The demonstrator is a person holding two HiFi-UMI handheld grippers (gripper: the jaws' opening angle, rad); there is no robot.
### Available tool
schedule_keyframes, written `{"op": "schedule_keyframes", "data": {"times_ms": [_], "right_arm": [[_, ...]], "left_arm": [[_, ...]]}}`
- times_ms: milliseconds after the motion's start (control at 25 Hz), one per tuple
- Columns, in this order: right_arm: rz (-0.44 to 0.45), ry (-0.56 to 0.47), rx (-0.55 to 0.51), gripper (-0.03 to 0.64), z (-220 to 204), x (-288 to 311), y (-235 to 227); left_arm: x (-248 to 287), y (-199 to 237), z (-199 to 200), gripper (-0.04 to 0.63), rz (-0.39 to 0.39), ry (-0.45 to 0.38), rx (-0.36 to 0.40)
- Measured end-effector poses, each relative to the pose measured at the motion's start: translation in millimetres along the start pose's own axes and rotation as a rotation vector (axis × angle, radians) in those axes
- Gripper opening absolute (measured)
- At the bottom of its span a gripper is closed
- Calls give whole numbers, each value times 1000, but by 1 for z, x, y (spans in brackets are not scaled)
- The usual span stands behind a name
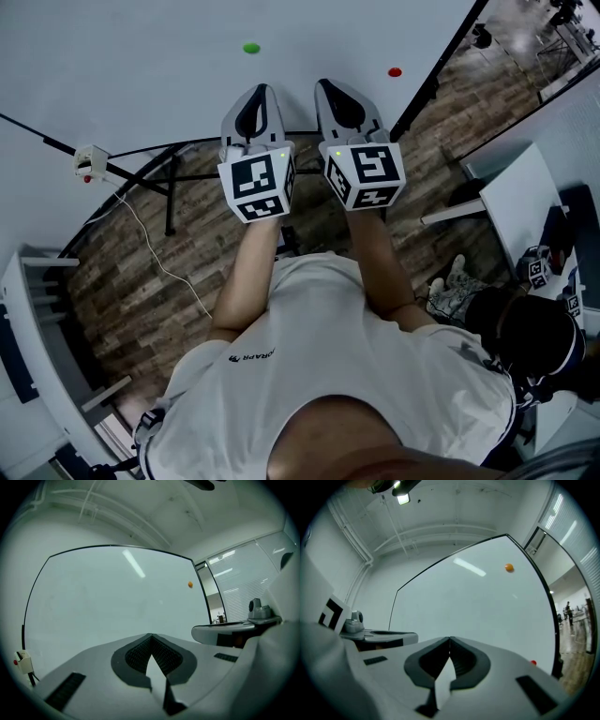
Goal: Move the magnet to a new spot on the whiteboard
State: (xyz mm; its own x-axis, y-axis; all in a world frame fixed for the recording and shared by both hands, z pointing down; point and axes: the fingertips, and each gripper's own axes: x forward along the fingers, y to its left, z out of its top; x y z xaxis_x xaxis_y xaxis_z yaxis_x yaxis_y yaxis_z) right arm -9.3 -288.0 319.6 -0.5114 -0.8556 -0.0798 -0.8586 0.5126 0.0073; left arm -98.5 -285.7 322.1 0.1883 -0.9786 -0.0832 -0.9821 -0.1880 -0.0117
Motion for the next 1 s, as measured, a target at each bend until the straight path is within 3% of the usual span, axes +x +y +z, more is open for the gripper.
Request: {"op": "schedule_keyframes", "data": {"times_ms": [1000], "right_arm": [[-19, -3, -11, 14, -1, 0, 3]], "left_arm": [[-8, -4, 5, 2, -18, -4, 0]]}}
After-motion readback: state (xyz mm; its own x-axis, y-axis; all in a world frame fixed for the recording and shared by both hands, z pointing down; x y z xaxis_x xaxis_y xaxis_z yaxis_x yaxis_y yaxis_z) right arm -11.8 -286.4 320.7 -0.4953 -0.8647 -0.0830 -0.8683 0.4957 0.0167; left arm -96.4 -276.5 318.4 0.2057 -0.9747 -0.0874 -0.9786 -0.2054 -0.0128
